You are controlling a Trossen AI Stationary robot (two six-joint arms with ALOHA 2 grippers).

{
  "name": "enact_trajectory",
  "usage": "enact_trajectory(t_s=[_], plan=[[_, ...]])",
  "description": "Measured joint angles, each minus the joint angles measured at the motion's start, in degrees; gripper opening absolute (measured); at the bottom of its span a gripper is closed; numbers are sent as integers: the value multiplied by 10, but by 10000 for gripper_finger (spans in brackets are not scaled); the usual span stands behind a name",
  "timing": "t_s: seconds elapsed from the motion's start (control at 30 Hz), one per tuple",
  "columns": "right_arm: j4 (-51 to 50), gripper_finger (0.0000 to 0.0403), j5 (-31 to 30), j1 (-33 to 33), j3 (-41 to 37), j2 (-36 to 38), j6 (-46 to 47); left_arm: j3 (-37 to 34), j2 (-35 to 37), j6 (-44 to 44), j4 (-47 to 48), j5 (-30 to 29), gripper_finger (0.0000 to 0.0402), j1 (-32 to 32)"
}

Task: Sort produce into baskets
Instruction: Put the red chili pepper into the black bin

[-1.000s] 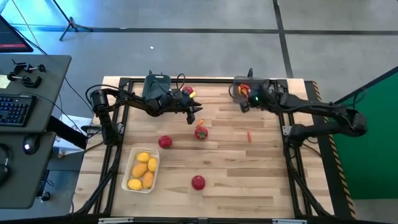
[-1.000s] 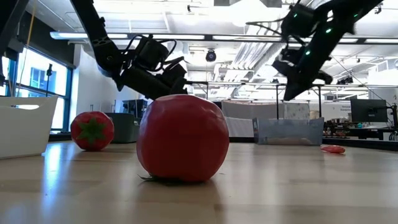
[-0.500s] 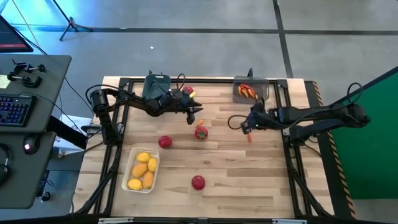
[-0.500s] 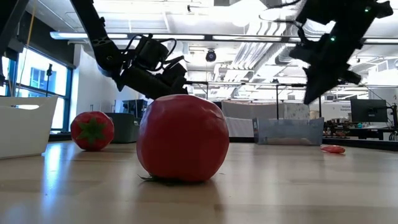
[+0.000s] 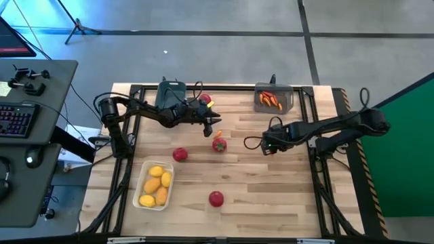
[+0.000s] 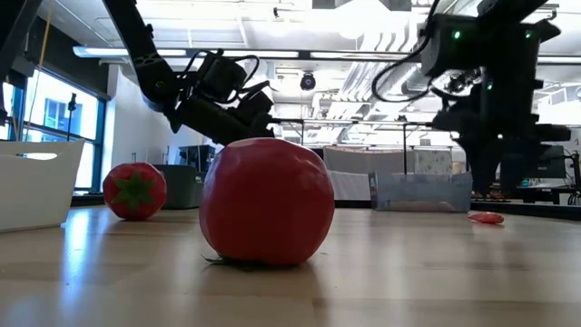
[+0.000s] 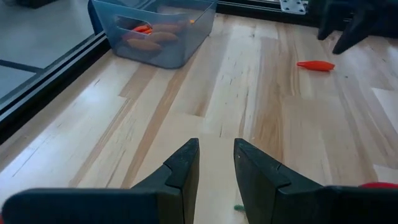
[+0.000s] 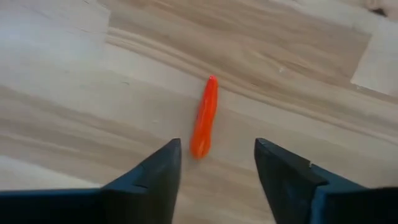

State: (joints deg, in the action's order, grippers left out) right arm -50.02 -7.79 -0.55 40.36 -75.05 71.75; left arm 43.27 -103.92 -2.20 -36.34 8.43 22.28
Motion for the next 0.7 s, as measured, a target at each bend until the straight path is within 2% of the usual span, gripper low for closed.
enact_trajectory(t_s=[0.1,0.23,0.43,0.6,0.7], plan=[[16,215,-4,2,0,-32,-1,0,0,0,3,0,86,0],[36,198,-20,2,0,-72,-18,0,0,1,5,0,86,0],[70,125,-10,13,2,-117,-52,0,0,0,5,0,86,-2],[78,54,7,31,12,-124,-104,0,0,0,6,0,86,-2],[57,14,-19,44,36,-117,-142,0,0,-9,6,0,86,-1]])
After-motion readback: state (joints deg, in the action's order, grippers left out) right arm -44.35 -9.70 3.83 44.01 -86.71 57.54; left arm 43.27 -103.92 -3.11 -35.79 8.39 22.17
